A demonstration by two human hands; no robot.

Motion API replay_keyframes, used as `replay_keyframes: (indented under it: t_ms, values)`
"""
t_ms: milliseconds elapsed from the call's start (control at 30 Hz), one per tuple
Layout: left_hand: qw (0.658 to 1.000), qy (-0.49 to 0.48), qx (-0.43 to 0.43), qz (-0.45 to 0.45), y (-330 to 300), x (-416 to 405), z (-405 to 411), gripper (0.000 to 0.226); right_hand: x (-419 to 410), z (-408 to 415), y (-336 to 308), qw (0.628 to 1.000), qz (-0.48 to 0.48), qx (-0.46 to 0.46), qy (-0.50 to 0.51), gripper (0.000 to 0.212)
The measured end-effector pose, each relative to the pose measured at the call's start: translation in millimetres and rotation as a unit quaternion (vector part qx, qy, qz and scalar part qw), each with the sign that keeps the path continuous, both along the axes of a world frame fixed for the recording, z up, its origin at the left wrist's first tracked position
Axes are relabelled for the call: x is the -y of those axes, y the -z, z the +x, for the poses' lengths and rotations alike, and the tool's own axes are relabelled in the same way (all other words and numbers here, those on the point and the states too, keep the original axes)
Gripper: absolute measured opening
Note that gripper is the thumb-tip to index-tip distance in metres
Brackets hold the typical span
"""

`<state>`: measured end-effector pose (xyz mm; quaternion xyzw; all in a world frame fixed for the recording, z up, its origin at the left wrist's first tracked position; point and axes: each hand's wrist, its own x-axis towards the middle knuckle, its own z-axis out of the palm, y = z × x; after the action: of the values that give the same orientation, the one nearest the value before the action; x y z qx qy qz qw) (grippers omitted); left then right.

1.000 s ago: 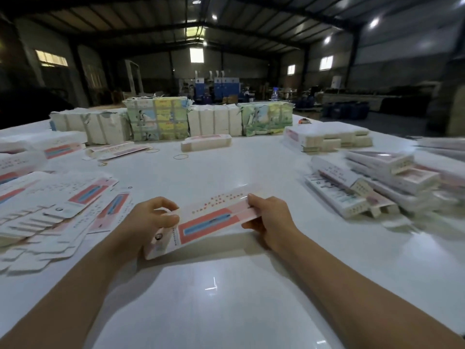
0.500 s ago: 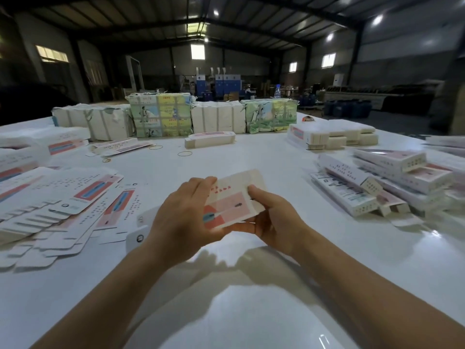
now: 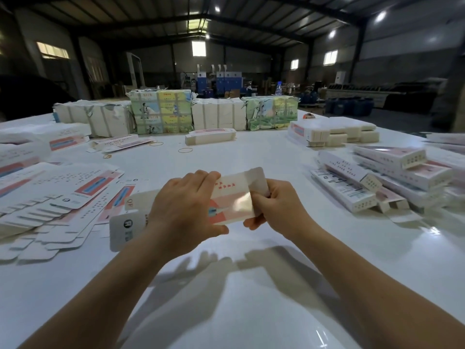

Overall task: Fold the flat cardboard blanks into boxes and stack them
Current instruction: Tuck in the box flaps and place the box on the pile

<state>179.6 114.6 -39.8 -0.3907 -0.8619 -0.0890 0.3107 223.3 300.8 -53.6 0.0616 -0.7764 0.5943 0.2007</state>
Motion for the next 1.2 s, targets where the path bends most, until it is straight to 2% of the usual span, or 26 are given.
replay_keyframes:
  t_ms: [133,233,300,333,400,433,467,533,633,767,867,1000,1067,1133,1200]
  values:
    - [0.998,0.015,0.028,0.050,-5.8,2.5,0.6,0.069,-8.2,1.5,-1.3,0.992,-0.090,0.051,-0.066,0.021]
    - [0.997,0.015,0.047,0.062,-8.2,8.9,-0.3,0.069,-10.7,2.3,-2.9,0.972,-0.168,0.091,-0.137,0.017]
    - [0.996,0.002,0.054,0.077,-9.8,14.0,-3.7,0.070,-10.8,-0.4,-4.2,0.966,-0.221,0.088,-0.105,0.020]
    - [0.994,-0.007,0.060,0.089,-10.9,16.5,-5.7,0.070,-11.0,-1.3,-3.6,0.973,-0.222,0.052,-0.045,0.020]
    - [0.991,-0.029,0.076,0.110,-12.8,20.3,-9.6,0.067,-10.1,0.3,0.4,0.977,-0.135,-0.095,0.137,0.015]
    - [0.989,-0.035,0.085,0.120,-13.2,21.3,-11.0,0.065,-6.3,2.5,2.4,0.961,-0.060,-0.173,0.205,0.014]
    - [0.986,-0.036,0.098,0.127,-12.9,21.6,-11.8,0.063,0.5,5.1,4.2,0.946,0.013,-0.232,0.227,0.014]
    - [0.982,-0.034,0.128,0.135,-11.4,21.3,-13.5,0.060,16.2,6.4,10.8,0.926,0.126,-0.283,0.216,0.021]
    - [0.977,-0.045,0.160,0.132,-7.9,19.8,-15.7,0.061,29.6,6.1,14.2,0.934,0.160,-0.257,0.190,0.031]
    - [0.977,-0.041,0.176,0.115,-0.9,12.3,-14.2,0.066,37.7,10.2,12.6,0.970,0.080,-0.175,0.148,0.030]
    - [0.977,-0.034,0.184,0.099,4.4,7.3,-12.5,0.069,38.9,12.2,11.2,0.974,0.060,-0.158,0.150,0.027]
    - [0.973,-0.022,0.208,0.095,7.8,9.2,-15.3,0.067,34.5,12.8,10.4,0.990,0.006,-0.098,0.101,0.024]
    - [0.967,-0.017,0.236,0.090,8.9,10.2,-17.0,0.066,33.4,12.8,8.5,0.989,0.031,-0.101,0.107,0.036]
    - [0.965,-0.015,0.251,0.081,10.0,10.2,-18.1,0.066,30.3,12.3,6.9,0.977,0.121,-0.126,0.125,0.061]
    - [0.964,-0.016,0.258,0.063,11.1,9.1,-18.4,0.067,25.7,10.7,6.2,0.972,0.180,-0.115,0.096,0.079]
